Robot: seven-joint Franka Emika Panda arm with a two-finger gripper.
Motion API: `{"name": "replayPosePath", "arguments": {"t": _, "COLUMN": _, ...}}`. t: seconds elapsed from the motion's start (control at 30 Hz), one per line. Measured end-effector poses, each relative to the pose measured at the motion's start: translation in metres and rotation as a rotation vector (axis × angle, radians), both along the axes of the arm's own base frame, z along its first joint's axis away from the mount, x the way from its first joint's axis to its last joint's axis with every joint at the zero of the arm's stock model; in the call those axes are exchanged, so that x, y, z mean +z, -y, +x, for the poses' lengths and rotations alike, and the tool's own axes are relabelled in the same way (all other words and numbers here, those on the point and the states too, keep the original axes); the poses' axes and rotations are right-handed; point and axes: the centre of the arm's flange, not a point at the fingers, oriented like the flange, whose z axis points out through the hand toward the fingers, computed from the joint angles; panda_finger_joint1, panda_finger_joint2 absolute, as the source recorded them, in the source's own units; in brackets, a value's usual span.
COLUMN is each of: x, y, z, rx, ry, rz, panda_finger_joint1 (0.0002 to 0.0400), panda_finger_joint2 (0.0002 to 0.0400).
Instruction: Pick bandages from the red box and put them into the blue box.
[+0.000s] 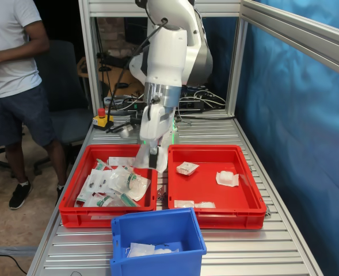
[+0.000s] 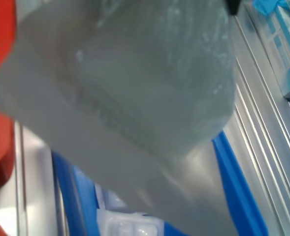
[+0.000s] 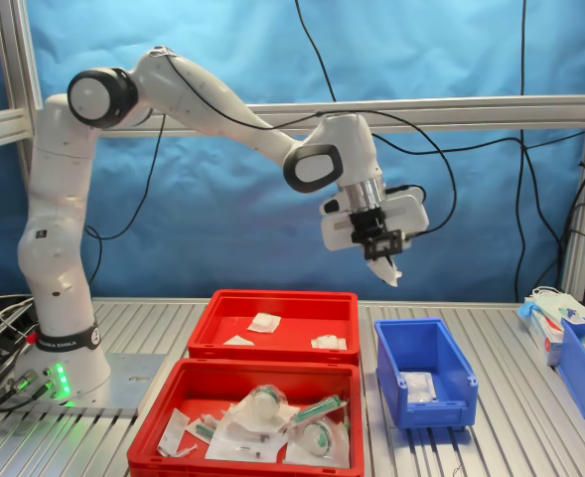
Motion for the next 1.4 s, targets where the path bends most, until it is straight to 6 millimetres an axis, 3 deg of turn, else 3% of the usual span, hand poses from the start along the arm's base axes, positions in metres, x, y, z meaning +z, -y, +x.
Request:
{"name": "replayPosePath", "arguments": {"t": 0.23, "x": -0.016, "y": -0.004, "z": 0.028, "rx": 0.005, "ry": 0.001, "rz": -0.043, "panda_finger_joint1": 0.0058, "panda_finger_joint2": 0.0058}}
{"name": "replayPosePath", "arguments": {"t": 0.77, "x": -0.038, "y": -0.007, "z": 0.069, "rx": 0.013, "ry": 0.018, "rz": -0.101, "panda_finger_joint1": 0.0058, "panda_finger_joint2": 0.0058}}
{"name": "replayPosePath", "arguments": {"t": 1.23, "x": -0.069, "y": -0.001, "z": 0.081, "rx": 0.01, "ry": -0.007, "rz": -0.132, "panda_finger_joint1": 0.0058, "panda_finger_joint2": 0.0058}}
{"name": "replayPosePath", "arguments": {"t": 1.4, "x": -0.072, "y": -0.001, "z": 0.082, "rx": 0.011, "ry": -0.004, "rz": -0.135, "panda_finger_joint1": 0.0058, "panda_finger_joint2": 0.0058}}
